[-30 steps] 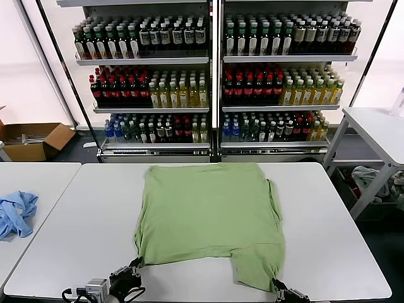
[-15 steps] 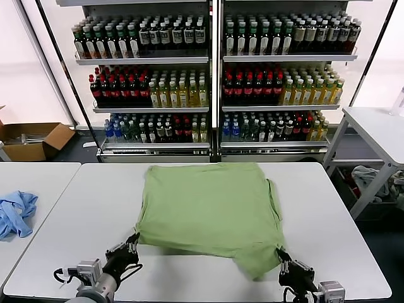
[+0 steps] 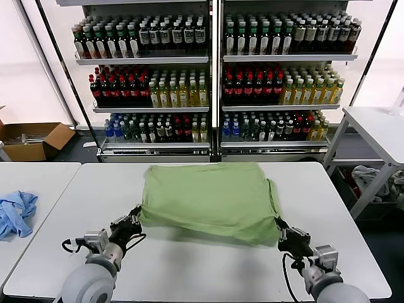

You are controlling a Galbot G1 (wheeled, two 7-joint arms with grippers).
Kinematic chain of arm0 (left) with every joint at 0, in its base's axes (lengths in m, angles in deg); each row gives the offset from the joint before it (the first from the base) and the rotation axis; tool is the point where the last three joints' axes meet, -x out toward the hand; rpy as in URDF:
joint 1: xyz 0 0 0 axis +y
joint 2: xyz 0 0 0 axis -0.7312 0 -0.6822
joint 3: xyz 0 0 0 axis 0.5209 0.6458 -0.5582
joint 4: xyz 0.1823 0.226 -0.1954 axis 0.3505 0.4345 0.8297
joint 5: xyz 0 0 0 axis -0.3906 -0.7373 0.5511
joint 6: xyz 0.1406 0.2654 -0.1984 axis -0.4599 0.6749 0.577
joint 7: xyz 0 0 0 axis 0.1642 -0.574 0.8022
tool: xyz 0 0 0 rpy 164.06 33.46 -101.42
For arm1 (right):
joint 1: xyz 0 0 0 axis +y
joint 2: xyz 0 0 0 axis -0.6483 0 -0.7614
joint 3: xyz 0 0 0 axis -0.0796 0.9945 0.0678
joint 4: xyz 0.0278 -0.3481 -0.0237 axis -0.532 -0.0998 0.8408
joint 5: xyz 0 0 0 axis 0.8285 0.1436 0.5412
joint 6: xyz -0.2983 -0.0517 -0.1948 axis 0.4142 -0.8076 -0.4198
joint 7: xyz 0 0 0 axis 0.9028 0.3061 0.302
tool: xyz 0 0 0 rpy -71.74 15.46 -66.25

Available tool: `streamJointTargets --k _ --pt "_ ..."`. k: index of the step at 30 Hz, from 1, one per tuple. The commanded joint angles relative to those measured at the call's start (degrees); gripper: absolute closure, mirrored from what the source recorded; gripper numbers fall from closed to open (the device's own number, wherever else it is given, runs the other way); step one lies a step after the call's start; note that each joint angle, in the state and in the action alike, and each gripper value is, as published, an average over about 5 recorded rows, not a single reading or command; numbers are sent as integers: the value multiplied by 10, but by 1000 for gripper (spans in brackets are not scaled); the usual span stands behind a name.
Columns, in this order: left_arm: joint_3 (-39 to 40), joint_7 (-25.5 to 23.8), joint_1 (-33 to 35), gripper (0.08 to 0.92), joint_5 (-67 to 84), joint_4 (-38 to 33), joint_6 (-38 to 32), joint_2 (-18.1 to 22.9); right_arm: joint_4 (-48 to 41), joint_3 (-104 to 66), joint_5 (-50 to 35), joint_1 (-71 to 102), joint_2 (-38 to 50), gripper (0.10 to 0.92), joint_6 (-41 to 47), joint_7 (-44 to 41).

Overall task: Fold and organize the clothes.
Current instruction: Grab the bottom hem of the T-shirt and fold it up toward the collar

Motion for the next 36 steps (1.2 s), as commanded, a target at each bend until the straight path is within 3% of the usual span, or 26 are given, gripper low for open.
streamJointTargets --k 1,13,28,36 --pt "36 7 -104 918 -4 81 46 13 -122 67 12 -166 9 919 -5 -56" --pt "47 6 -117 918 -17 106 57 20 -214 149 29 -281 -31 919 -21 -60" --pt "61 -7 -141 903 -45 138 56 30 -234 157 50 -267 -46 907 -26 -35" --pt "65 -13 -156 727 -62 144 39 26 -250 159 48 -279 -66 698 -26 9"
